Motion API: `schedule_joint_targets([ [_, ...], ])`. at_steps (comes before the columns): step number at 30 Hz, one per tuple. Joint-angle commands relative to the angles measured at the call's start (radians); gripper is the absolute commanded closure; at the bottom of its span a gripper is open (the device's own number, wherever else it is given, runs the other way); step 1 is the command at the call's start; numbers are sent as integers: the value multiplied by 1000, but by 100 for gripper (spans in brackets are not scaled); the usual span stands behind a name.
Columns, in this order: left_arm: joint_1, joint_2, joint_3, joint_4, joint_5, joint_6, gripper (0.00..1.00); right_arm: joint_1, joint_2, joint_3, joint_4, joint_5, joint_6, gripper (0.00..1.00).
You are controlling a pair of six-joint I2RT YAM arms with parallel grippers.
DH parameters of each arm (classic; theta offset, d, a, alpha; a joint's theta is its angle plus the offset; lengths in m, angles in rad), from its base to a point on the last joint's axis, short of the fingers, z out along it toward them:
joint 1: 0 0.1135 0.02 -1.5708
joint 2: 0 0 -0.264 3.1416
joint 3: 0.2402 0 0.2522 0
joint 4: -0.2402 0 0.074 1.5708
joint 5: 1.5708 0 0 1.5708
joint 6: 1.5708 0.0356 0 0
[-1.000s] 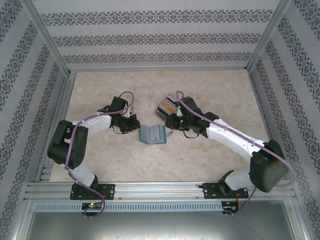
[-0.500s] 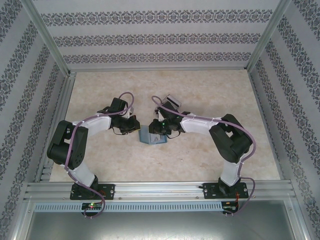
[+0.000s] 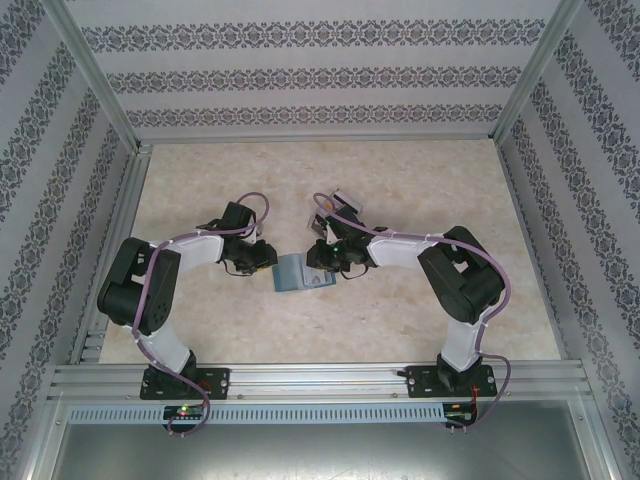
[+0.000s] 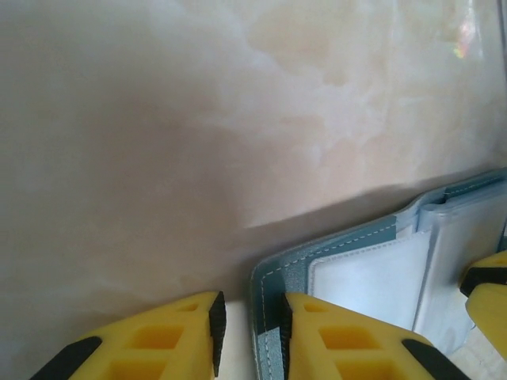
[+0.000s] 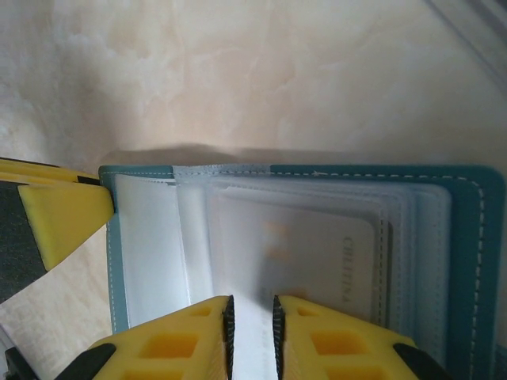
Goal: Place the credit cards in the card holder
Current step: Open the card holder at the center of the table.
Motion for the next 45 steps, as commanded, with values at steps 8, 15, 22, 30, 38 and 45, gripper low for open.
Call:
schedule_joint_targets([
  [8,7,12,24,-79,-81,51,70,-3,-44,-31,-48,39,7,75],
  [15,8,-54,70,-99,-61,39,67,6,-70,-4,-54,16,12,75],
  [22,6,-156,87,-77,-47,5,63,11,-82,6,-56,14,14,75],
  [30,6,-207,101,-88,-32,-6,61,10,-103,16,-63,14,13,75],
  [38,4,-220,109,-48,31,-37,60,0,-123,14,-64,15,7,75],
  [45,2,-215,116,-29,64,-54,60,-24,-144,0,-61,12,6,75],
])
